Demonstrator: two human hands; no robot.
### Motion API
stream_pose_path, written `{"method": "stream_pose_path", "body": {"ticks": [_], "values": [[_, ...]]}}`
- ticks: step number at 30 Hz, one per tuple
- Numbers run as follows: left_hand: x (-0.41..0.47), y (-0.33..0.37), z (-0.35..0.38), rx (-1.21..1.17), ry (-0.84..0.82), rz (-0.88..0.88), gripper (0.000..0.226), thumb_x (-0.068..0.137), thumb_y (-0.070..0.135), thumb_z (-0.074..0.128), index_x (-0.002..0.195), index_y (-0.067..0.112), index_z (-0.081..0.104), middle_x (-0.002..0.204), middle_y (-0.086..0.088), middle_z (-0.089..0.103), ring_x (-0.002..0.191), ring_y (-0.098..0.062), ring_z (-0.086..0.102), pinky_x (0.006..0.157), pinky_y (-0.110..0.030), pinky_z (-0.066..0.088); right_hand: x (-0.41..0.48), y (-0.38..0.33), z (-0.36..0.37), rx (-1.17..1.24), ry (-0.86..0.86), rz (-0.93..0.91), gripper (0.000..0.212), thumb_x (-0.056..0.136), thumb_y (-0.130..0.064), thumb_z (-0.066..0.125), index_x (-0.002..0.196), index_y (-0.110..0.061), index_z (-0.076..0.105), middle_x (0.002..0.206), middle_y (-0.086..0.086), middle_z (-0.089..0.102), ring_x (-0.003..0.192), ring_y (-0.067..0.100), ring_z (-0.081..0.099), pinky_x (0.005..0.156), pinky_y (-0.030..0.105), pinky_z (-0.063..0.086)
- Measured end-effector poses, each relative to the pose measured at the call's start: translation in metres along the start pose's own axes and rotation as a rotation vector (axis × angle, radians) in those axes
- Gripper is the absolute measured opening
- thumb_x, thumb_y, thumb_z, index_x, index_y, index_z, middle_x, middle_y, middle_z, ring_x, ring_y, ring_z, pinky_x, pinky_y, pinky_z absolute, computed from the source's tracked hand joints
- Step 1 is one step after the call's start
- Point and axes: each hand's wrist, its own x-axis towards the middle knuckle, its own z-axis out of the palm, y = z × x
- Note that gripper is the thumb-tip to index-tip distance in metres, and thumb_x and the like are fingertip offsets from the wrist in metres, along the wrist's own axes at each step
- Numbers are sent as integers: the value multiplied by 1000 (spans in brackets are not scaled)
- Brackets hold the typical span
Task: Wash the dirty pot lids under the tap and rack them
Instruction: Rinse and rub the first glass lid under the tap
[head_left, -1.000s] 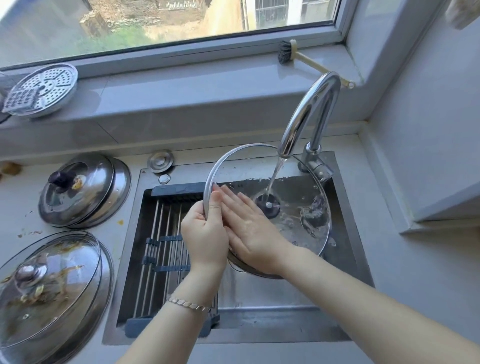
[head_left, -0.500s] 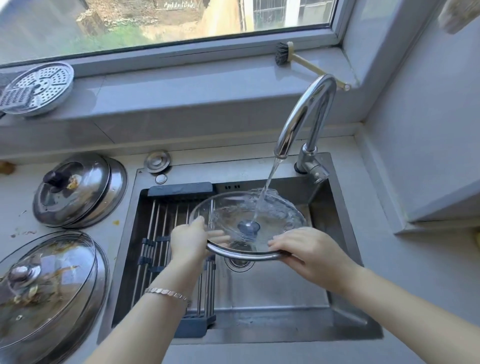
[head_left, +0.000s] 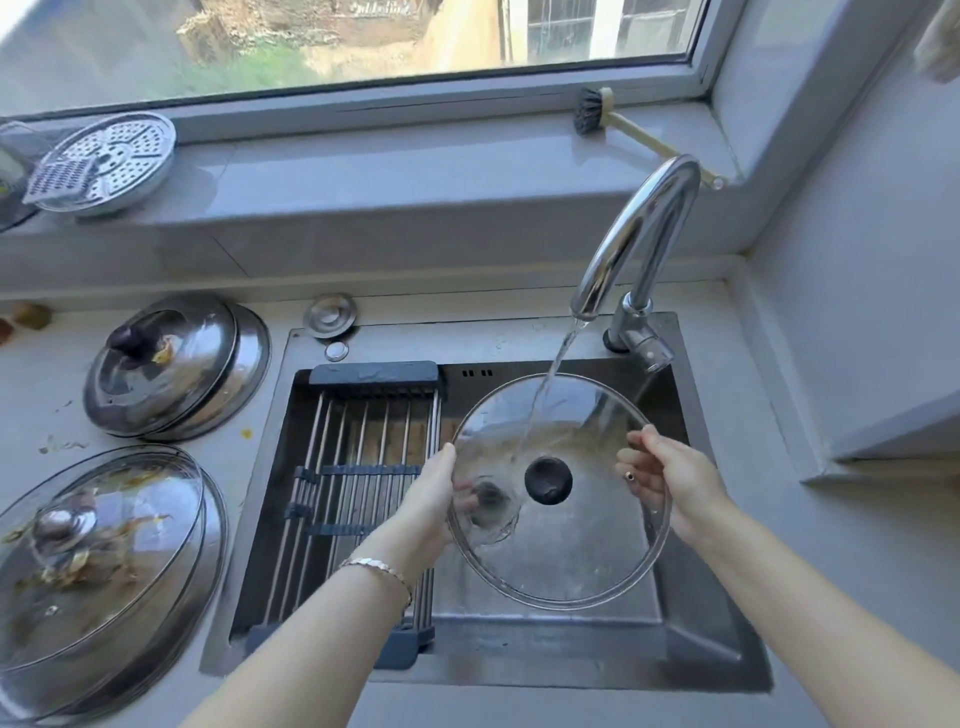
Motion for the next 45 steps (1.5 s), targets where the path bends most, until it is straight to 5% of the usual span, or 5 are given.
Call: {"method": "stream_pose_path", "body": {"ticks": [13,24,34,39,45], "values": [[-31,69,-8,191,83,299,22,94,26,47,95,8,58,77,-2,51,64,-11,45,65,-26,40,6,107,60,171,-92,516,41,99,-38,35,70,-14,51,44,-1,47,36,10,44,38,17,37],[-10,63,-66,-134,332,362,41,99,45,29,98,14,56,95,-2,56,92,-16,52,93,-39,34,-8,-1,104,-150,-74,-209,28,99,-24,34,81,-16,53,60,-1,40,54,12,38,53,23,32],[21,21,2,-462,175,211,38,88,42,56,59,18,51,40,9,43,39,-6,37,40,-15,34,-10,-24,9,-26,-50,131,58,96,-52,27,84,-9,64,65,6,62,56,15,56,55,27,38],[4,14,19,-208,79,552,40,88,4,53,52,15,38,54,1,33,51,-7,32,58,-27,27,-10,7,-21,140,-174,529,38,95,-28,45,114,4,53,117,29,52,111,45,53,85,51,50],[7,7,-6,79,-197,621,17,86,27,54,80,16,66,136,11,45,129,-1,36,105,-24,25,-8,47,-7,259,-121,312,22,97,-23,44,104,-3,50,87,19,71,66,25,72,47,28,56]]}}
